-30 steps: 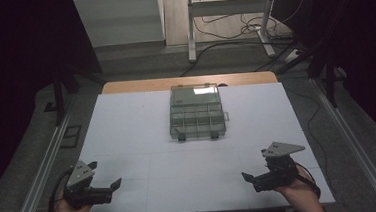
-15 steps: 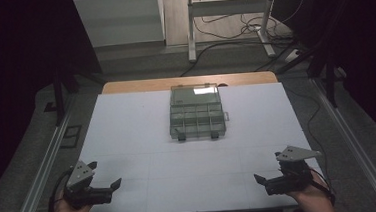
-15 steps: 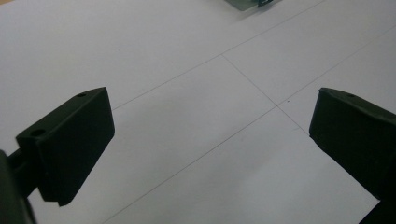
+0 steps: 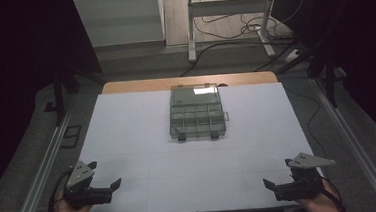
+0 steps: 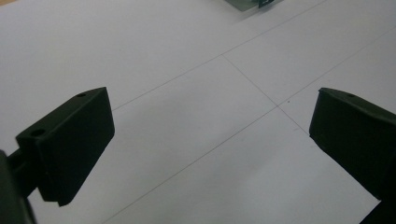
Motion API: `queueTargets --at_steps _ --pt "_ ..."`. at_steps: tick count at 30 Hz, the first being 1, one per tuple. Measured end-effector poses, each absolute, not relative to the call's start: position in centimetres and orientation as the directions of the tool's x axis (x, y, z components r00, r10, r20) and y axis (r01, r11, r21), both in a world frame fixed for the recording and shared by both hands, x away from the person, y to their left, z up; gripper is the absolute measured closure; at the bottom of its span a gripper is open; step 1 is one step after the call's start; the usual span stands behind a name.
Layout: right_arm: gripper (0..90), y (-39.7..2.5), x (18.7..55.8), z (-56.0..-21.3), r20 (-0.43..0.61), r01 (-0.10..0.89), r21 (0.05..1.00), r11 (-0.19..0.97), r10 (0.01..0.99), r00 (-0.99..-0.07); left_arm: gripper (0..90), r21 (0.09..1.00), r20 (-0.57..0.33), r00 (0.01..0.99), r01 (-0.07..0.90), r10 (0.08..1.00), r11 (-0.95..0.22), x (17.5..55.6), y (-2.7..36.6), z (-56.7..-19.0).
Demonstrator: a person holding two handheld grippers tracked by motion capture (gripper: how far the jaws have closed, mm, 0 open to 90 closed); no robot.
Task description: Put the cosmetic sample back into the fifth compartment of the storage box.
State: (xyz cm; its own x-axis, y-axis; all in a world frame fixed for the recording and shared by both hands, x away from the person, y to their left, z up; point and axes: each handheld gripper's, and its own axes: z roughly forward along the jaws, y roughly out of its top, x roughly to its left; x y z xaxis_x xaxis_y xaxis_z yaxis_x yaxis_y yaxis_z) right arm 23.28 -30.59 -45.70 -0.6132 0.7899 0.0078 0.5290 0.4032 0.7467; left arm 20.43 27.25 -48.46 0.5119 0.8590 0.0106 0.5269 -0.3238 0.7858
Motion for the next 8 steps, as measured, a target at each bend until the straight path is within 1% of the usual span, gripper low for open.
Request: queueTargets --at_steps 3,8 --pt "0.0 -30.66 23.33 -45.71 0.021 0.537 0.748 0.39 0.795 -0.606 0.7 0.785 0.011 0.512 0.527 0.859 -0.324 20.42 27.21 -48.46" --pt "0.0 -30.69 23.25 -45.72 0.012 0.534 0.75 0.39 0.799 -0.601 0.7 0.783 0.008 0.512 0.531 0.859 -0.324 20.52 27.2 -48.46"
